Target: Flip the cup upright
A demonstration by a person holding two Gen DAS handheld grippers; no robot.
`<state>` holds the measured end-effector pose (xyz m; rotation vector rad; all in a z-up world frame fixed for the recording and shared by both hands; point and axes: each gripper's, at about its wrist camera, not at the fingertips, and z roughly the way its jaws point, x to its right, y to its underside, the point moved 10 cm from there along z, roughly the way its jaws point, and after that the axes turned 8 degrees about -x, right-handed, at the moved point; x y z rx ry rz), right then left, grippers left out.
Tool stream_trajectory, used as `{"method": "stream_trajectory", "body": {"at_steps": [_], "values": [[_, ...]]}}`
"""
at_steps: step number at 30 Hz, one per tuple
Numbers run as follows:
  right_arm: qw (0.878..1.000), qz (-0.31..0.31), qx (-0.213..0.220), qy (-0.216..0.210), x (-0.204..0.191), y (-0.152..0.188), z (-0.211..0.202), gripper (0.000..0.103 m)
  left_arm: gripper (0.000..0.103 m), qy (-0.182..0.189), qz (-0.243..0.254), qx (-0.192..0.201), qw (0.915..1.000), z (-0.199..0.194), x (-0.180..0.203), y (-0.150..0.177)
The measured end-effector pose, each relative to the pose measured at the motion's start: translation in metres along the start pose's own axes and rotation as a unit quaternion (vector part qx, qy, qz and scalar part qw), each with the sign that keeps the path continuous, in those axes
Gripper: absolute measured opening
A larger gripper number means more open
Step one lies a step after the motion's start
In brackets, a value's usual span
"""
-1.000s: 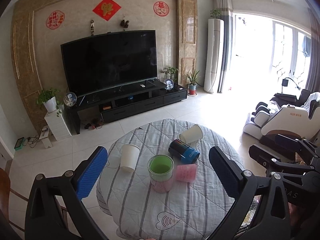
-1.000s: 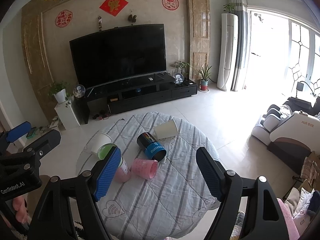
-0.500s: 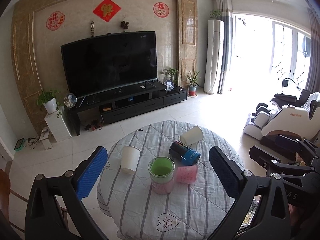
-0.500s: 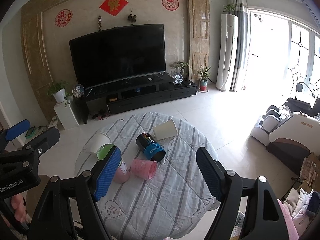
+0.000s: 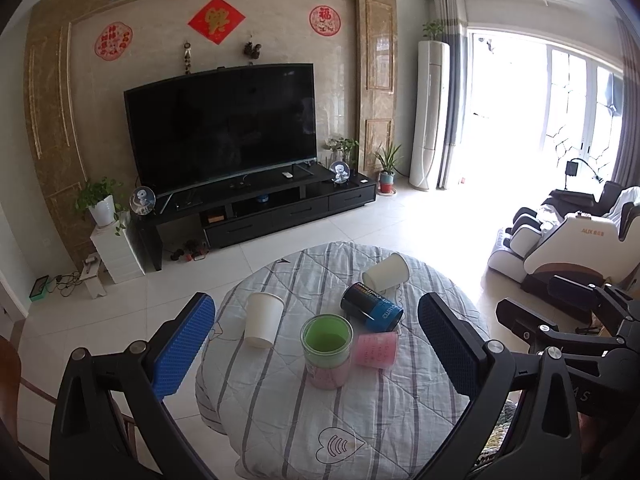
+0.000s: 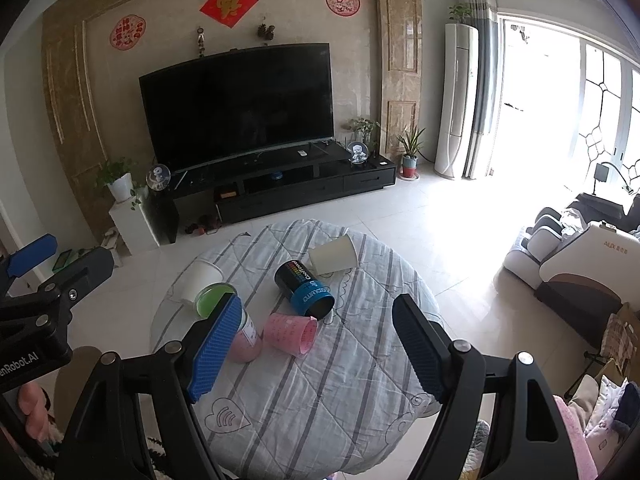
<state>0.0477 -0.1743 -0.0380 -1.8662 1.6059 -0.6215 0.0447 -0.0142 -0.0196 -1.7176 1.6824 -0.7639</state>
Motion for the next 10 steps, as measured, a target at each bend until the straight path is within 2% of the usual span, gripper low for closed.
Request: {"method": "stream_trajectory", "body": {"at_steps": [10], "values": [[1.0,0.001,0.001,0.006,0.0,0.0002,-0.001,0.079,0.103,0.004,0.001,0.003,1.0,-0.0014,-0.0006,-0.0044]]}}
